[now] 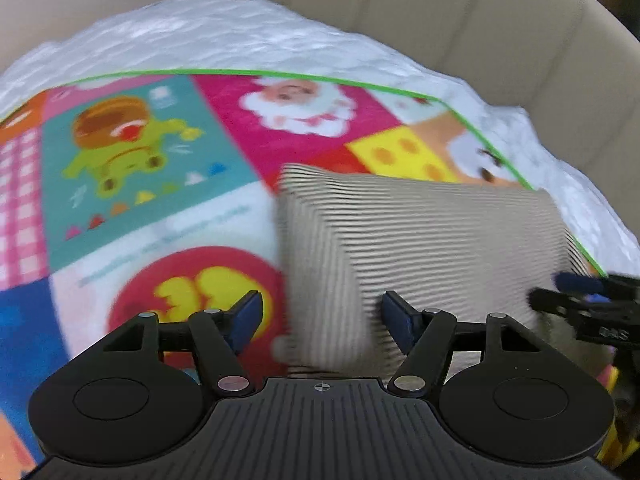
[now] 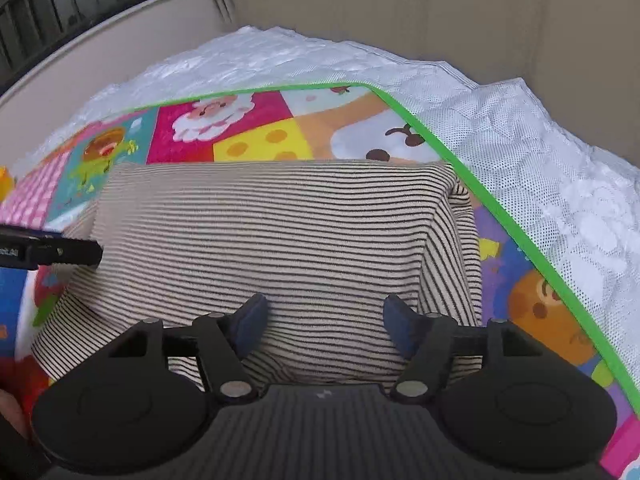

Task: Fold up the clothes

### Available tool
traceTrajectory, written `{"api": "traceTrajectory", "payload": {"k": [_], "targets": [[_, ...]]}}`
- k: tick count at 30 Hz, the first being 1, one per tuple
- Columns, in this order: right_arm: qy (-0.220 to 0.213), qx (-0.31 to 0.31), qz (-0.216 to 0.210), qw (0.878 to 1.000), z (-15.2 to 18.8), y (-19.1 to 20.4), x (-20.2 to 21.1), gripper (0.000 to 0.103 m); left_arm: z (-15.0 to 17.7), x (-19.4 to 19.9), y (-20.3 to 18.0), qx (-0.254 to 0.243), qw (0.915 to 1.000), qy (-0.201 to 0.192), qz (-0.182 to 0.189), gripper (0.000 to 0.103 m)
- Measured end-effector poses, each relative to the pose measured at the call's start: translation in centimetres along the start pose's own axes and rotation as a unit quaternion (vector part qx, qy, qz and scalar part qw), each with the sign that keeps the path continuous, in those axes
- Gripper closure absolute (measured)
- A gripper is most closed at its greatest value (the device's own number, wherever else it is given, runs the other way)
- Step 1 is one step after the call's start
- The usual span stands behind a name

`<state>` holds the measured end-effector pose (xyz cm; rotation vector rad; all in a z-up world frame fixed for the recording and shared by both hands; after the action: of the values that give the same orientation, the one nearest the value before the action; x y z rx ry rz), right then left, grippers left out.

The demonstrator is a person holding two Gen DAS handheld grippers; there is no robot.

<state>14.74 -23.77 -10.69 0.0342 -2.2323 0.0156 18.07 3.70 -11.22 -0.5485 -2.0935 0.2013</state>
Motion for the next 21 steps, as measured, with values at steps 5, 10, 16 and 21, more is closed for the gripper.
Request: {"api": "traceTrajectory", "payload": {"k": [5, 10, 16, 21], "targets": [[-0.039, -0.065, -0.009, 0.997, -1.3, -3.2, 2.5, 0.038, -1.1, 2.3, 0.8, 0.027, 0.9988, -0.041, 0.010, 0.031], [-0.029, -0.173, -0.032, 0.984, -1.9, -9.0, 3.9, 0.037, -1.9, 4.0, -0.4, 0.049, 0.9935, -0.058, 0.085, 0.020], [0.016, -0.134, -0.033, 0.990, -0.5, -9.5, 3.7, 0.035, -1.6, 2.0, -1.5, 0.043, 0.9959, -0.022, 0.077, 0.017], [0.041, -0.052, -0.028, 0.997, 0.1, -5.3, 1.0, 0.035, -0.8, -1.8, -0.9, 0.026, 0.9988, 0.026, 0.032, 0.026]]}}
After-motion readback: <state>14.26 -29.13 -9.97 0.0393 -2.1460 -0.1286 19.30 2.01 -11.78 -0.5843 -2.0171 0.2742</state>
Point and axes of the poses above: each gripper's, at about its wrist camera, not at the fingertips, and x roughly against the way its jaws point, y to its left, z to its underside, the point moved 6 cm from there along -x, roughly the way its jaws point, and after that the axes turned 11 degrees about z, right-handed, at the moved point
